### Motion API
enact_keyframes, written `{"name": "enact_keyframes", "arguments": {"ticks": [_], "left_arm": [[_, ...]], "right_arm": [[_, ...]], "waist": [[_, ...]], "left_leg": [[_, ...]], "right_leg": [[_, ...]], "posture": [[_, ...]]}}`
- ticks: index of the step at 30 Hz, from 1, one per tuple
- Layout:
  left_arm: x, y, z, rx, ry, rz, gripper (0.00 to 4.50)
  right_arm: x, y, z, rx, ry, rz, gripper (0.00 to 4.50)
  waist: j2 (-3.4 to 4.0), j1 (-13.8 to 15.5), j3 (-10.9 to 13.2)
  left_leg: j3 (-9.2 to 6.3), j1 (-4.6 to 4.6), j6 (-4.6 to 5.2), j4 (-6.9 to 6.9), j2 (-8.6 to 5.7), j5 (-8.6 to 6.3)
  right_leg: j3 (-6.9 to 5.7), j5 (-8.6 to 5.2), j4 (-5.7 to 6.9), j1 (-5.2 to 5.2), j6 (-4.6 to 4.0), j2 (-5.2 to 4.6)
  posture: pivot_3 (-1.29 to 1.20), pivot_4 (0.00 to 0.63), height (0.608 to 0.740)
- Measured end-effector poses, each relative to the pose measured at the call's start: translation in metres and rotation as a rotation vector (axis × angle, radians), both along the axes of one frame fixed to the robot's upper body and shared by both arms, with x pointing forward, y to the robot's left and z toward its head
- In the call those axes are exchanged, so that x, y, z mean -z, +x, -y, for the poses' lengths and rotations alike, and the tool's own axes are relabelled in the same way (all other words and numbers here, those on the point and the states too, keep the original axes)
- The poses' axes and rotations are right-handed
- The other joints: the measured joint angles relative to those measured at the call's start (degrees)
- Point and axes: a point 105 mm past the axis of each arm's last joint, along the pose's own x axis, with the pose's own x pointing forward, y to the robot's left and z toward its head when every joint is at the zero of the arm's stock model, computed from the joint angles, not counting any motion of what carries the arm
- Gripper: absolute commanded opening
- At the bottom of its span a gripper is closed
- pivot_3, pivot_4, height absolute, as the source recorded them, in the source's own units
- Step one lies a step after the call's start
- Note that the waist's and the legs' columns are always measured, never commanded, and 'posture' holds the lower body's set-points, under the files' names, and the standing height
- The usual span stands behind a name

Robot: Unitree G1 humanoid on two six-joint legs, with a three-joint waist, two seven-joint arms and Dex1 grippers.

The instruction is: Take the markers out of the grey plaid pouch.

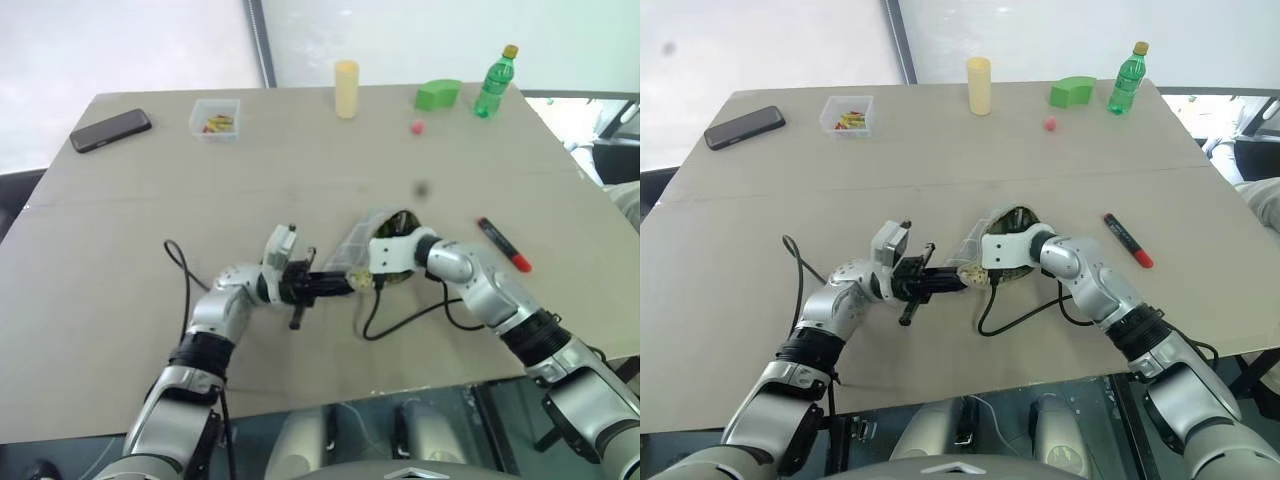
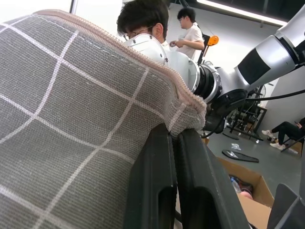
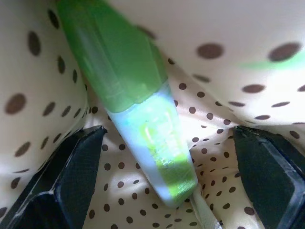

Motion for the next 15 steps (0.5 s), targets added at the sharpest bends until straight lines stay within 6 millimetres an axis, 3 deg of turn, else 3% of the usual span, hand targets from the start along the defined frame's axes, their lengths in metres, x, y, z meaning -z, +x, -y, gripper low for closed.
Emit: {"name": "enact_keyframes", "arguments": {"ticks": [10, 11, 15], "left_arm": [[-0.0024, -0.0008, 0.0001, -0.011, -0.001, 0.094, 0.0], [-0.0025, -0.0012, 0.0001, -0.014, -0.002, 0.098, 0.0], [-0.0024, -0.0034, 0.0008, -0.02, -0.002, 0.108, 0.0]], "right_arm": [[0.0029, -0.0006, 0.0018, 0.008, 0.011, -0.031, 4.47], [0.0034, -0.0004, 0.0015, 0.009, 0.013, -0.034, 3.9], [0.0065, 0.0008, 0.0011, 0.017, 0.026, -0.055, 3.76]], "waist": [[-0.01, 0.06, -0.04], [-0.01, 0.05, -0.04], [-0.01, -0.02, -0.04]], "left_leg": [[0.0, 0.04, 0.01, 0.0, -0.01, 0.0], [0.0, 0.06, 0.01, 0.0, -0.01, 0.0], [0.0, 0.09, 0.02, 0.0, 0.0, -0.01]], "right_leg": [[0.0, 0.0, 0.0, 0.02, 0.0, -0.03], [0.0, 0.0, 0.0, 0.05, 0.0, -0.03], [0.0, 0.0, 0.0, 0.07, -0.01, -0.03]], "posture": [[0.0, 0.15, 0.736], [0.0, 0.15, 0.736], [0.0, 0.15, 0.736]]}}
